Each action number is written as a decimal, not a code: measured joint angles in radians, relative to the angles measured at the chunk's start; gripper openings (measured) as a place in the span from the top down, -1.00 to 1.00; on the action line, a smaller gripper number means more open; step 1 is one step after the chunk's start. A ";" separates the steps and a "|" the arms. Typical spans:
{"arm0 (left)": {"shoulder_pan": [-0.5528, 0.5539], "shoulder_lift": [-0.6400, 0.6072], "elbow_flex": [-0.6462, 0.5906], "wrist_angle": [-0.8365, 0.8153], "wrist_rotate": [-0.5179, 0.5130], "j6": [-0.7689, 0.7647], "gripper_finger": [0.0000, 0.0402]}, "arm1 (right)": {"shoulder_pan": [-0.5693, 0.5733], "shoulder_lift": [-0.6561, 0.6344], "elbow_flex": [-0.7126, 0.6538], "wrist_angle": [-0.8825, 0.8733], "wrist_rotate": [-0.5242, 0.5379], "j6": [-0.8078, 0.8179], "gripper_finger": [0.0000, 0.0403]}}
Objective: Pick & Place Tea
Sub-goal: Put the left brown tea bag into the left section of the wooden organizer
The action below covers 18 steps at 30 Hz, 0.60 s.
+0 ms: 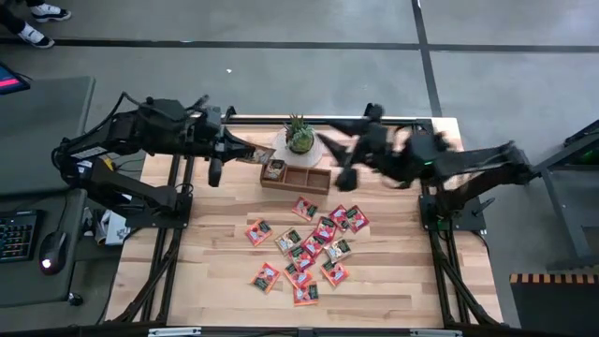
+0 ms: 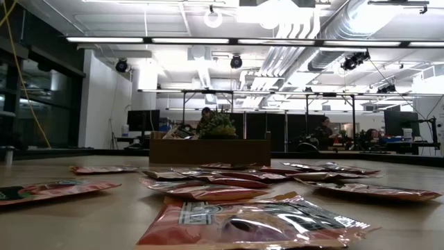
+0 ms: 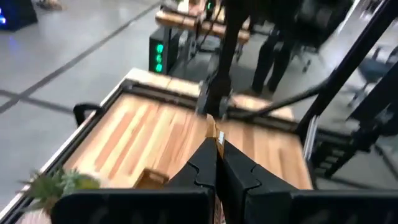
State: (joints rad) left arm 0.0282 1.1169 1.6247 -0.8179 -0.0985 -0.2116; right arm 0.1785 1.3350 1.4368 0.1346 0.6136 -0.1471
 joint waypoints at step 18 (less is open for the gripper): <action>0.323 0.289 0.000 -0.337 0.291 0.320 1.00 | 0.026 -0.219 0.001 -0.295 0.018 0.102 0.16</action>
State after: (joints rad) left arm 0.3508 1.4059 1.6249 -1.1549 0.1925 0.1087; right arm 0.2043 1.1160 1.4376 -0.1609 0.6320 -0.0456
